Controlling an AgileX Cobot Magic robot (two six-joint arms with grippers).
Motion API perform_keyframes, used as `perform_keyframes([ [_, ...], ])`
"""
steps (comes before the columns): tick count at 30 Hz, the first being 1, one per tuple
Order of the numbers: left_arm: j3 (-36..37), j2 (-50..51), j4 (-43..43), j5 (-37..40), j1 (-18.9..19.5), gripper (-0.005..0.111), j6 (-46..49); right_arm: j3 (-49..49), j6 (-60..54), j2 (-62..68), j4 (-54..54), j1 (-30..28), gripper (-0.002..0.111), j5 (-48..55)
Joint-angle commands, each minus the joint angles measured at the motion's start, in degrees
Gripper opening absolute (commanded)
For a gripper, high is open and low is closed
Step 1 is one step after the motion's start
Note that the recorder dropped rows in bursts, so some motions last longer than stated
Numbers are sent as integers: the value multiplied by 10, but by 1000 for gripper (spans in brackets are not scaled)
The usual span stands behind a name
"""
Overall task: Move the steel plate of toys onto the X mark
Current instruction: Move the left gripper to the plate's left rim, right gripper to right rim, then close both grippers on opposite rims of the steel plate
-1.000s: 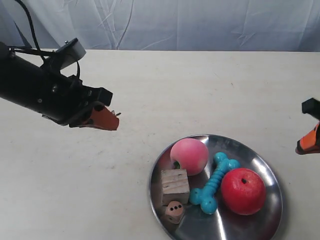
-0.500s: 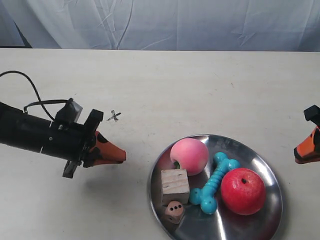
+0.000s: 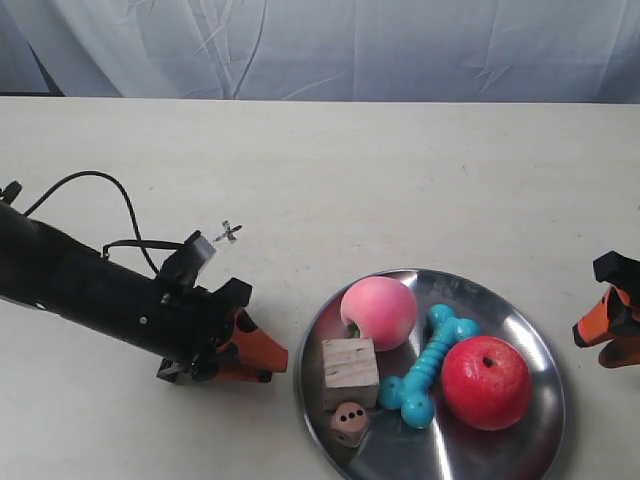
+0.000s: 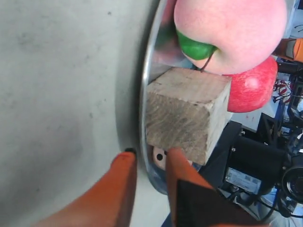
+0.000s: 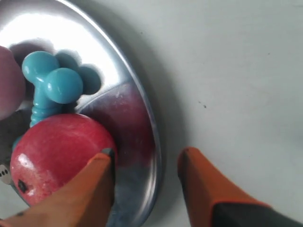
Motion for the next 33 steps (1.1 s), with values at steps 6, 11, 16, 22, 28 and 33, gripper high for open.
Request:
perform_keyframes([
  [6, 3, 7, -44, -51, -14, 43, 33, 2, -1, 1, -3, 1, 45, -29],
  [11, 3, 7, -70, -62, -55, 43, 71, 2, -1, 1, -3, 1, 45, -24],
  [16, 0, 7, -82, -69, -74, 43, 75, 3, 1, 1, -2, 1, 45, -8],
  [22, -4, 7, -80, -78, -76, 42, 75, 27, 1, 1, 3, 1, 45, -13],
  [28, -4, 7, -80, -78, -76, 31, 80, 29, 1, 1, 11, 1, 45, -14],
  [33, -4, 7, -80, -78, -81, 31, 92, 29, 1, 1, 11, 1, 45, -14],
])
